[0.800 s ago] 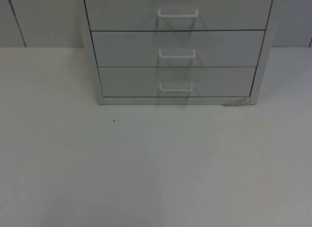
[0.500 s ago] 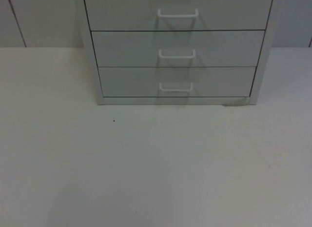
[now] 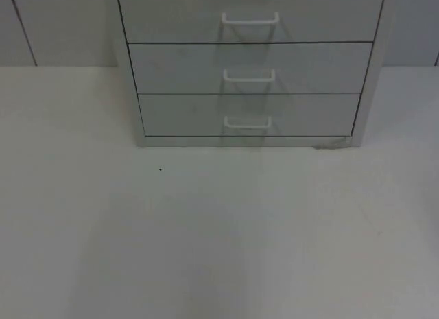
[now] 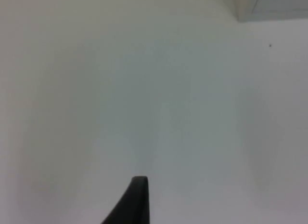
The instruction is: Open the drawer with the left hand, place the block into the drawer with the right hand, then close the drawer with the left hand.
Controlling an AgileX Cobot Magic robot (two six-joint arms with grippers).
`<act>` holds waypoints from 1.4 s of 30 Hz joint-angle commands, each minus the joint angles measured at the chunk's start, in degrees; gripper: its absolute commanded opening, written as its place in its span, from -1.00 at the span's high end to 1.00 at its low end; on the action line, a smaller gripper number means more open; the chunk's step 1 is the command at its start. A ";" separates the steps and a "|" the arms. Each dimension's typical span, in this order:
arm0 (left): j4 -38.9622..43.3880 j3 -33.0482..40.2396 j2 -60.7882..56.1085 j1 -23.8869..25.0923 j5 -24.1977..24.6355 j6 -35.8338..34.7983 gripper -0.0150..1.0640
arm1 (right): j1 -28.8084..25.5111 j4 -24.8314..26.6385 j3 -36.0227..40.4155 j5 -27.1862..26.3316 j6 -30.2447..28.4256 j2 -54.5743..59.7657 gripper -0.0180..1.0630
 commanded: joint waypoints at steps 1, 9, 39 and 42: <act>-0.87 -0.39 3.32 0.15 -0.95 -0.76 -0.97 | -0.31 -0.20 -0.39 -0.90 -0.87 4.45 -0.98; -0.87 -0.39 7.59 0.15 -1.23 -0.76 -0.97 | -0.31 -0.08 -0.39 0.00 -0.87 16.12 -0.98; -14.79 -14.45 22.39 -7.00 -1.25 27.46 -0.71 | -0.31 -0.19 -0.39 -4.22 -0.87 17.45 -0.98; -13.76 -17.82 27.88 -13.93 -1.50 31.12 -0.63 | -0.31 -0.19 -0.39 -6.17 -0.87 17.45 -0.98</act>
